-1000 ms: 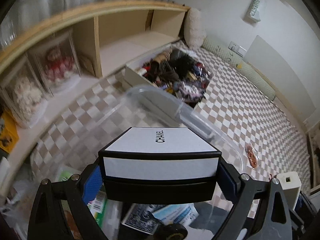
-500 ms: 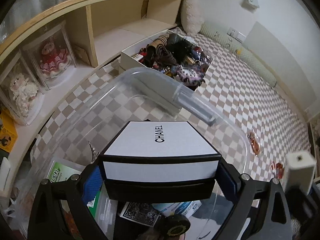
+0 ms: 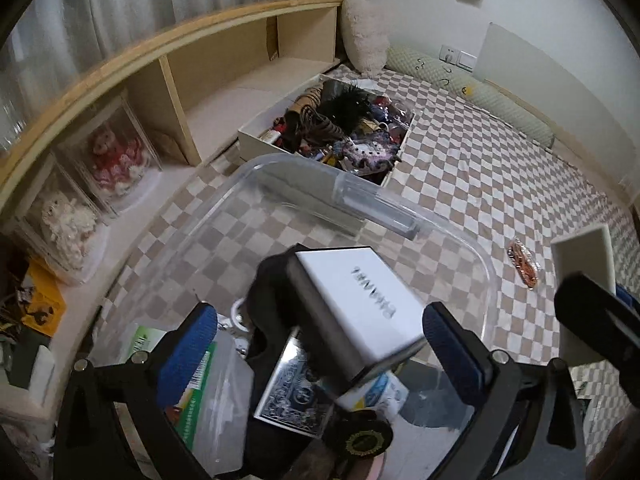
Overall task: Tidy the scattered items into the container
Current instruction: 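Release the CHANEL box into the container with the left tool while the right tool releases the charger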
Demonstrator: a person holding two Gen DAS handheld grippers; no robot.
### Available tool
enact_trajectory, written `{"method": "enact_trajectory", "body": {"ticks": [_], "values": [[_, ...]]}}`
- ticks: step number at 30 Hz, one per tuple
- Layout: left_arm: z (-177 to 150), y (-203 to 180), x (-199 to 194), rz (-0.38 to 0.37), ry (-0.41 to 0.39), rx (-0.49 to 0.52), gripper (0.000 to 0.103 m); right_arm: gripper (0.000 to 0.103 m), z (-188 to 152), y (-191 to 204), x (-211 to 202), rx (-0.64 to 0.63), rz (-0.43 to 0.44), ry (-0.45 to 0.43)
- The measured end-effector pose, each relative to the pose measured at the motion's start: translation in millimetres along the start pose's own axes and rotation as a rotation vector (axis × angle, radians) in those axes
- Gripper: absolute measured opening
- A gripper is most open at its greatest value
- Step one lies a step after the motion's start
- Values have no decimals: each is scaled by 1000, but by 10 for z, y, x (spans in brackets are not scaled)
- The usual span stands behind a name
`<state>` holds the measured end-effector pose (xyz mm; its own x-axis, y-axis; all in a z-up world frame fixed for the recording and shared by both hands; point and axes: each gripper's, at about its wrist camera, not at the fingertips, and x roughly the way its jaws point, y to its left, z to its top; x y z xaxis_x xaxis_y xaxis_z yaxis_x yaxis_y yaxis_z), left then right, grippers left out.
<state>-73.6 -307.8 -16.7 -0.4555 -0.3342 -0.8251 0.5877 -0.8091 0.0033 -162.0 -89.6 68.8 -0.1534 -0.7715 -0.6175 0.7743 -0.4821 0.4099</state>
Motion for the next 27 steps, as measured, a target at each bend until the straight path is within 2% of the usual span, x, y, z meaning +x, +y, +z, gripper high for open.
{"method": "enact_trajectory", "body": {"ticks": [8, 14, 19, 27], "values": [[-50, 104, -153, 70, -49, 51, 103, 46, 17, 6, 124, 6, -10, 14], [-71, 351, -263, 106, -88, 26, 103, 46, -12, 25, 290, 0, -19, 48], [-65, 618, -321, 149, -119, -13, 103, 46, -118, 176, 557, -47, -24, 123], [-80, 813, -283, 134, -106, -60, 103, 46, -342, 472, 877, -156, -43, 237]]}}
